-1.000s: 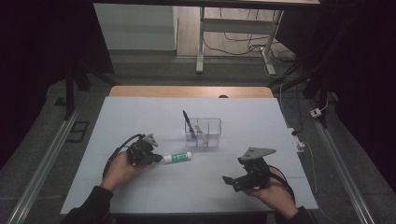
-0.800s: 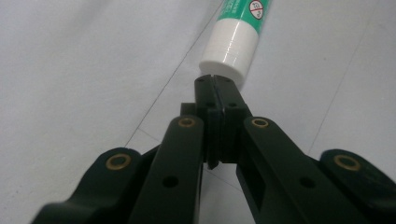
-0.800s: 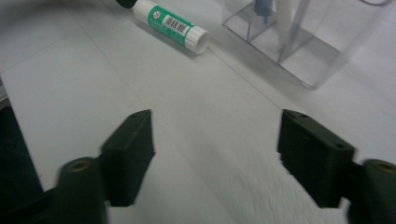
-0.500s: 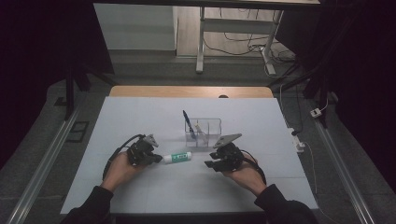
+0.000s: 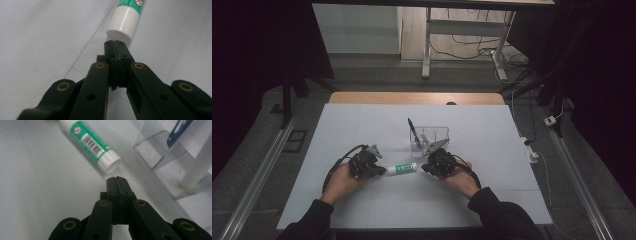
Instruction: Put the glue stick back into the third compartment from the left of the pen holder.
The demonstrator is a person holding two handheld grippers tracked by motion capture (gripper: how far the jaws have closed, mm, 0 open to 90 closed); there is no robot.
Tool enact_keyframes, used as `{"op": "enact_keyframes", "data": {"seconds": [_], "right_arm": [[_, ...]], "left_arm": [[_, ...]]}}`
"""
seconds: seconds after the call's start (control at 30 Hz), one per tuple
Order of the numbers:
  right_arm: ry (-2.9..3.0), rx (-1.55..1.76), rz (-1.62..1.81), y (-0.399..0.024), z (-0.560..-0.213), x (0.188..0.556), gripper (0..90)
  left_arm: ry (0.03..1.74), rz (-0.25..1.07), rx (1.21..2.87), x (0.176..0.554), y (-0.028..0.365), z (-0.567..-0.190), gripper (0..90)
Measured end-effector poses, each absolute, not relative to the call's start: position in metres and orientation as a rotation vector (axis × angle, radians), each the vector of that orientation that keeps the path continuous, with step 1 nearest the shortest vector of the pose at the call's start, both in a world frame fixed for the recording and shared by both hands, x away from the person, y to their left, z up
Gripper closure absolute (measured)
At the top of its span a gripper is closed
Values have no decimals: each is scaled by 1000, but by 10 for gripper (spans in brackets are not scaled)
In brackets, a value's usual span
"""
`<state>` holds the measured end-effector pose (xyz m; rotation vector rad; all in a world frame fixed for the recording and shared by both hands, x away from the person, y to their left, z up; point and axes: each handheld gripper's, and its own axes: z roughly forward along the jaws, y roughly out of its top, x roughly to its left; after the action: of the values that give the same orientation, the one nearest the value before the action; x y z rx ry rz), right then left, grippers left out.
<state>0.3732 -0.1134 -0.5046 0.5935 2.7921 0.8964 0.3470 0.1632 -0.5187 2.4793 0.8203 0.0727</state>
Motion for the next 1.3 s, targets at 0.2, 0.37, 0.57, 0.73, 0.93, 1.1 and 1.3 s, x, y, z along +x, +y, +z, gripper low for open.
{"op": "enact_keyframes", "data": {"seconds": [0.2, 0.37, 0.57, 0.73, 0.93, 1.1, 1.3], "right_arm": [[2790, 565, 861, -100, -515, 383, 898], [2794, 564, 869, -98, -517, 387, 897], [2822, 541, 865, -97, -517, 383, 897], [2841, 537, 854, -100, -515, 377, 897], [2876, 552, 839, -112, -512, 365, 897], [2902, 561, 821, -123, -509, 354, 897], [2933, 574, 792, -137, -507, 341, 897]], "left_arm": [[829, 70, 2481, 347, 163, -520, 886], [831, 60, 2471, 348, 160, -521, 886], [819, 69, 2483, 349, 154, -521, 886], [807, 71, 2482, 350, 150, -521, 887], [771, 51, 2475, 349, 140, -521, 887], [737, 41, 2474, 348, 128, -521, 887], [688, 34, 2475, 346, 114, -521, 887]]}}
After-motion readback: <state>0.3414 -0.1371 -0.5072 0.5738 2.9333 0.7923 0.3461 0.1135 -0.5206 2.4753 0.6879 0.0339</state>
